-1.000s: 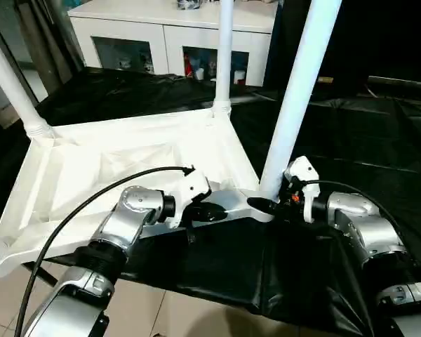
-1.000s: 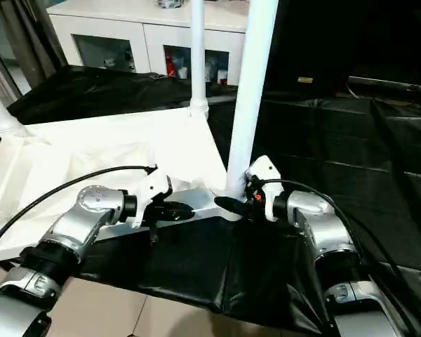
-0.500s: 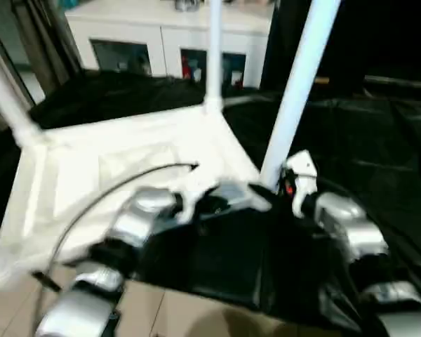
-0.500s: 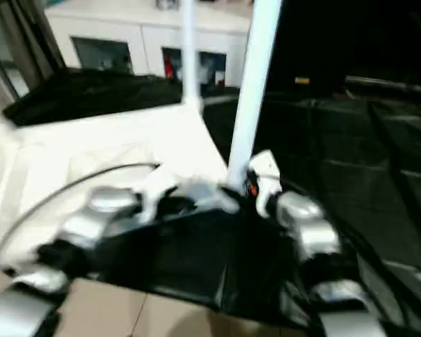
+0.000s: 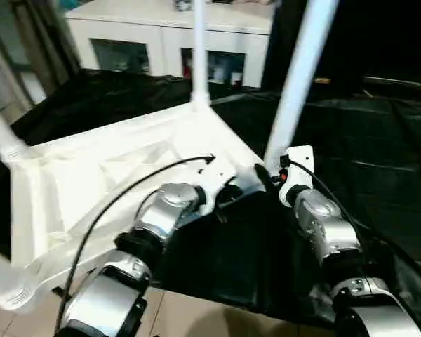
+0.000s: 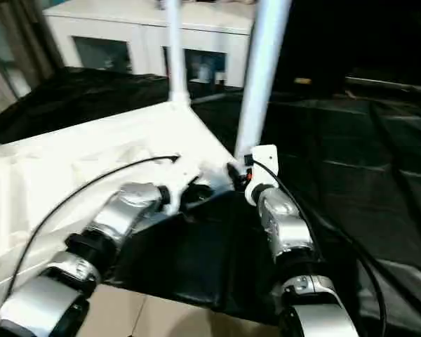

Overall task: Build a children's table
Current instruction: Rotate leg to tighten

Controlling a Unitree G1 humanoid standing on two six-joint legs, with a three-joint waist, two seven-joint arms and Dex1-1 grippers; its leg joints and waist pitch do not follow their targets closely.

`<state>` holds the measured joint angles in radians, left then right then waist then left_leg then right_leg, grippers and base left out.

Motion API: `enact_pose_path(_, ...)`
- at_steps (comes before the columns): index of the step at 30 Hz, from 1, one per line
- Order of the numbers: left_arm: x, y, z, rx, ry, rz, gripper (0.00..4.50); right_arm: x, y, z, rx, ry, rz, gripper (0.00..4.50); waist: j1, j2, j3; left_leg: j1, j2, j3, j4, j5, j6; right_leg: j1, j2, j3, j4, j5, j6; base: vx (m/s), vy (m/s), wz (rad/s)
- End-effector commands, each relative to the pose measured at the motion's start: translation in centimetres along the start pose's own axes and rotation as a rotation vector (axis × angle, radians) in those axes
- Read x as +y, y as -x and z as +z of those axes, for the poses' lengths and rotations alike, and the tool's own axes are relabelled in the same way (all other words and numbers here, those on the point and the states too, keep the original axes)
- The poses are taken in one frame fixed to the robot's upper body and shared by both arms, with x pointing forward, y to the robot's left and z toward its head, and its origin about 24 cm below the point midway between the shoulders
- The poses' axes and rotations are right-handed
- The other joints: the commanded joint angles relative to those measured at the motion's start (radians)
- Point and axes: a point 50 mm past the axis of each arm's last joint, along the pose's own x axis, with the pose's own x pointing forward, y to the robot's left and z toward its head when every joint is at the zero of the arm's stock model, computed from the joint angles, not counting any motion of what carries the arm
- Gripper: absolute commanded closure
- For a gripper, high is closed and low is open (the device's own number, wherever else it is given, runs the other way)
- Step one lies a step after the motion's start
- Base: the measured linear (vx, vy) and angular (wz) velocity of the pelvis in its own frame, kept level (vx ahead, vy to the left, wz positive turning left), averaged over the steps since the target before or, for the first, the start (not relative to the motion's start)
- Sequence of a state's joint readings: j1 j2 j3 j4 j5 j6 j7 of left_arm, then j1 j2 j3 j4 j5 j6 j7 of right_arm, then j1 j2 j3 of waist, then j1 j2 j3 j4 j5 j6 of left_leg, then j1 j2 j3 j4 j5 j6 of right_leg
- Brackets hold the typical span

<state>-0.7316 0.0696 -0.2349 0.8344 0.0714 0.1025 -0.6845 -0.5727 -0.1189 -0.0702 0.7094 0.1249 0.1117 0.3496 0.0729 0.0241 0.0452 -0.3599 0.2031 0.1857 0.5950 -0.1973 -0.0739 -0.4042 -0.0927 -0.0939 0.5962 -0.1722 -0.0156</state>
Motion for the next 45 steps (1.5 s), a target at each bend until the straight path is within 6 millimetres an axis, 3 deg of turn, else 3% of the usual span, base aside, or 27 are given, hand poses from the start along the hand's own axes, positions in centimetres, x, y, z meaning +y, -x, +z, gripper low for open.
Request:
enact_pose_path(1, 0.3, 0.3, 1.0, -0.068, -0.003, -0.010, 4.50, 0.7, 0.0, 0.3, 0.001, 0.022, 0.098, 0.65, 0.000, -0.019, -0.064, 0.000, 0.022, -0.008, -0.069, -0.146, 0.070, 0.060, -0.059, 0.047, -0.072, -0.234, -0.187, 0.000, 0.000, 0.00)
enact_pose_path(7, 0.2, 1.8, 0.4, -0.102, -0.033, -0.161, 4.50, -1.0, 1.9, 1.1, 0.041, 0.120, 0.350, 0.65, 0.000, -0.018, -0.069, -0.006, 0.024, -0.006, -0.061, -0.098, 0.121, 0.064, -0.058, 0.046, -0.059, -0.126, -0.236, 0.000, 0.000, 0.00)
enact_pose_path(15, 0.1, 3.5, 0.2, -0.124, -0.038, -0.288, 4.50, -2.4, 3.2, 1.5, 0.070, 0.161, 0.445, 0.65, 0.009, -0.017, -0.068, 0.002, 0.032, -0.002, -0.061, -0.105, 0.111, 0.057, -0.057, 0.049, -0.055, -0.136, -0.254, 0.000, 0.000, 0.00)
enact_pose_path(18, 0.2, 4.1, 0.0, -0.119, -0.040, -0.314, 4.50, -2.7, 3.7, 1.6, 0.095, 0.173, 0.499, 0.92, 0.018, -0.018, -0.068, 0.001, 0.032, -0.001, -0.061, -0.106, 0.109, 0.058, -0.057, 0.048, -0.054, -0.140, -0.250, 0.000, 0.000, 0.00)
enact_pose_path(26, 0.3, 4.9, -0.4, -0.118, -0.026, -0.345, 4.50, -2.8, 4.6, 1.0, 0.162, 0.210, 0.616, 1.49, 0.016, -0.026, -0.067, 0.000, 0.031, 0.002, -0.060, -0.104, 0.107, 0.054, -0.056, 0.048, -0.058, -0.182, -0.225, 0.000, 0.000, 0.00)
enact_pose_path(34, 0.2, 5.0, -0.4, -0.121, -0.022, -0.348, 4.50, -2.6, 4.7, 0.8, 0.170, 0.207, 0.639, 2.02, 0.016, -0.025, -0.068, -0.001, 0.031, 0.002, -0.059, -0.090, 0.109, 0.054, -0.056, 0.048, -0.054, -0.172, -0.226, 0.000, 0.000, 0.00)
enact_pose_path(39, 0.5, 4.5, -0.2, -0.116, -0.005, -0.284, 4.50, -2.4, 4.4, 0.0, 0.155, 0.156, 0.573, 2.07, 0.015, -0.026, -0.068, -0.001, 0.031, 0.001, -0.059, -0.089, 0.108, 0.053, -0.056, 0.048, -0.055, -0.176, -0.224, 0.000, 0.000, 0.00)
enact_pose_path(42, 0.9, 3.5, 0.0, -0.092, 0.002, -0.186, 4.50, -2.4, 3.4, -0.8, 0.153, 0.108, 0.399, 2.09, 0.010, -0.024, -0.063, 0.001, 0.027, 0.002, -0.061, -0.105, 0.092, 0.048, -0.054, 0.048, -0.064, -0.215, -0.213, 0.000, 0.000, 0.00)
enact_pose_path(43, 1.2, 2.4, 0.3, -0.067, 0.008, -0.084, 4.50, -2.4, 2.5, -1.6, 0.158, 0.057, 0.220, 2.09, 0.009, -0.022, -0.066, 0.002, 0.025, 0.000, -0.061, -0.111, 0.073, 0.050, -0.057, 0.050, -0.065, -0.238, -0.201, 0.000, 0.000, 0.00)
enact_pose_path(45, 1.3, 1.8, 0.5, -0.057, 0.024, -0.028, 4.50, -2.4, 2.0, -2.0, 0.155, 0.014, 0.100, 2.10, 0.003, -0.022, -0.065, 0.005, 0.024, -0.001, -0.065, -0.111, 0.048, 0.049, -0.055, 0.049, -0.067, -0.250, -0.192, 0.000, 0.000, 0.00)
